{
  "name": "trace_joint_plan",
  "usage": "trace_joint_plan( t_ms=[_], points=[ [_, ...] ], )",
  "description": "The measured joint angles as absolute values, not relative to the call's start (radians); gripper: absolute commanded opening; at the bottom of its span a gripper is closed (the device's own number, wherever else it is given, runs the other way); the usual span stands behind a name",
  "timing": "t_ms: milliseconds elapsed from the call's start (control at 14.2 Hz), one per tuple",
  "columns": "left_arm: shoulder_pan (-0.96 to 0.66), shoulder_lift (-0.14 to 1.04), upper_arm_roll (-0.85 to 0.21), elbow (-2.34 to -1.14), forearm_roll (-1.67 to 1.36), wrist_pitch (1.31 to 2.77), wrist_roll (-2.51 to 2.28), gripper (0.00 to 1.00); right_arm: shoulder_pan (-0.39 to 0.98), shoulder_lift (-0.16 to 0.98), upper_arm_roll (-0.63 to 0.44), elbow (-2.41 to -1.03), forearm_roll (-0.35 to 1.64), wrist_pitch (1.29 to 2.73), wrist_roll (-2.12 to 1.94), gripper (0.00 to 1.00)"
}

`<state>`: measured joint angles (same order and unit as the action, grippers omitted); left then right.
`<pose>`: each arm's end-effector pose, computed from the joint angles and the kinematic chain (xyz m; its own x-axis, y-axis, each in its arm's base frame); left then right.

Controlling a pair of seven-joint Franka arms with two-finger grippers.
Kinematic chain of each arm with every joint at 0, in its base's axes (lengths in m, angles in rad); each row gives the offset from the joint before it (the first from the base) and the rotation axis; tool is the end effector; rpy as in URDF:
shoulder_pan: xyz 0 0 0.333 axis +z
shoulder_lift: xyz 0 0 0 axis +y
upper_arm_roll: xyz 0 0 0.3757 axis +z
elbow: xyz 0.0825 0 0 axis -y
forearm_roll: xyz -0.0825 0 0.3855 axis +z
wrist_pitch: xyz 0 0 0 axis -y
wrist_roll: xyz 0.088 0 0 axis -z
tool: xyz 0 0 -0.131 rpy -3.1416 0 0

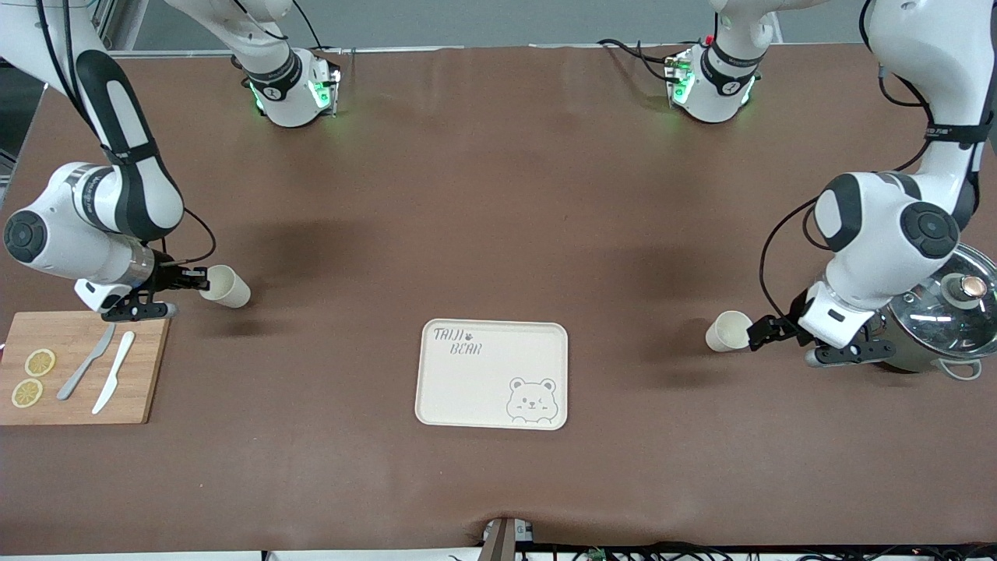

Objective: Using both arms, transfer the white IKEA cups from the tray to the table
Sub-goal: 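Carry the cup toward the board while the left gripper sets its cup down, then set the cup down beside the board and open the right gripper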

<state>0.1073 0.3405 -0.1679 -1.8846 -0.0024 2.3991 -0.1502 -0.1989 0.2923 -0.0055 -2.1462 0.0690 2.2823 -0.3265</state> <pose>0.6677 -0.0316 0.3795 0.9798 0.1110 0.1665 0.0981 -0.9917 0.0836 0.5549 -0.1120 0.2852 0.9878 0.0785 -0.1344 0.0666 -0.9936 -0.0909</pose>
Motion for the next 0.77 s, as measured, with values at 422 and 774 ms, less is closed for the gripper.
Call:
trace_joint_plan(
  t_ms=[422, 774],
  points=[
    [0.108, 0.322, -0.168, -1.705, -0.002, 2.142, -0.150, 1.00, -0.205, 0.302, -0.005, -2.186, 0.037, 2.330, -0.327, 0.99],
    [0.118, 0.311, -0.164, -1.596, 0.025, 2.007, -0.146, 1.00, -0.205, 0.306, 0.000, -2.185, 0.037, 2.333, -0.326, 1.00]
  ],
)
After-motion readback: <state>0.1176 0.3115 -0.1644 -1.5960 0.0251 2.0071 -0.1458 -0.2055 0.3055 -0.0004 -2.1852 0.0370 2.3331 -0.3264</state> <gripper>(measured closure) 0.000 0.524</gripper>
